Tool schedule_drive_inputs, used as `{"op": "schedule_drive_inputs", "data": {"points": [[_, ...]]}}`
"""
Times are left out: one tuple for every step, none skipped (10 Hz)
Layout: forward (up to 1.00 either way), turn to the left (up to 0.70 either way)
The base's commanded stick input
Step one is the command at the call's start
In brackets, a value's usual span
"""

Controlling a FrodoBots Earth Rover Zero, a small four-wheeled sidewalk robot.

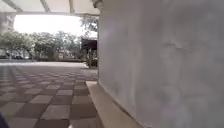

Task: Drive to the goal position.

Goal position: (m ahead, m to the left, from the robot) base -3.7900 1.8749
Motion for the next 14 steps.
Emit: {"op": "schedule_drive_inputs", "data": {"points": [[0.04, 0.0], [0.05, 0.0], [0.05, 0.0], [0.04, 0.0], [0.04, 0.0], [0.04, 0.0], [0.04, 0.0], [0.04, 0.0], [0.04, 0.0], [0.04, 0.0], [0.04, 0.0], [0.04, 0.0], [0.04, 0.0], [0.04, 0.0]]}}
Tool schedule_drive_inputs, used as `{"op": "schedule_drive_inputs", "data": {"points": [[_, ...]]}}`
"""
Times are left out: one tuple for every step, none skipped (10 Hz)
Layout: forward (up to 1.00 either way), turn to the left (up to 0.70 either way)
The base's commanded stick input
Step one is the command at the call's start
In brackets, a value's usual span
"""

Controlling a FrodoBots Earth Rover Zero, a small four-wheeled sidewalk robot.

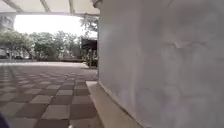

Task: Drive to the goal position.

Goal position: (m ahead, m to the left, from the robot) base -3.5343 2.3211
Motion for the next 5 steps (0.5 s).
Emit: {"op": "schedule_drive_inputs", "data": {"points": [[0.04, 0.0], [0.04, 0.0], [0.04, 0.0], [0.04, 0.0], [0.04, 0.0]]}}
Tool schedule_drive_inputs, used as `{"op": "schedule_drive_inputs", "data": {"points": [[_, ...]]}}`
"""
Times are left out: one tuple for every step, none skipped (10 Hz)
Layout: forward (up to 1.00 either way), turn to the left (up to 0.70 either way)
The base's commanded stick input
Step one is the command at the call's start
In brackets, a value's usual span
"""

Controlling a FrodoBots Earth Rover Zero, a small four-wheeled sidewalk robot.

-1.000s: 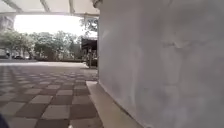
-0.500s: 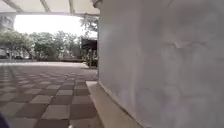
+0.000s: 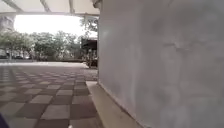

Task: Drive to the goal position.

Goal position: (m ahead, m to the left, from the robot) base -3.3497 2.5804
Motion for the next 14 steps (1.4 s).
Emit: {"op": "schedule_drive_inputs", "data": {"points": [[0.04, 0.0], [0.04, 0.0], [0.04, 0.0], [0.04, 0.0], [0.04, 0.0], [0.04, 0.0], [0.04, 0.0], [0.04, 0.0], [0.04, 0.0], [0.04, 0.0], [0.04, 0.0], [0.04, 0.0], [0.04, 0.0], [0.04, 0.0]]}}
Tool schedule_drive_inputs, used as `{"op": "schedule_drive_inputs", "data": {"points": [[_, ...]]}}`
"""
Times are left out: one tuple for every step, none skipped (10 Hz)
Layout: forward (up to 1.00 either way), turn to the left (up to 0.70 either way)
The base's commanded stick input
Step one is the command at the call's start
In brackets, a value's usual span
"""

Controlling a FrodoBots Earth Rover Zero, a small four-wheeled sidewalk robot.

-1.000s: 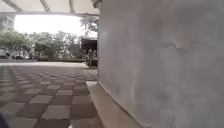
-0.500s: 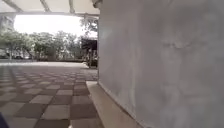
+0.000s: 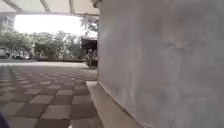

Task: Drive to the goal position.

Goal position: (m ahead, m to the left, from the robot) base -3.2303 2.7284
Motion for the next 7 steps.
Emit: {"op": "schedule_drive_inputs", "data": {"points": [[0.04, 0.0], [0.04, 0.0], [0.04, 0.0], [0.04, 0.0], [0.04, 0.0], [0.04, 0.0], [0.04, 0.0]]}}
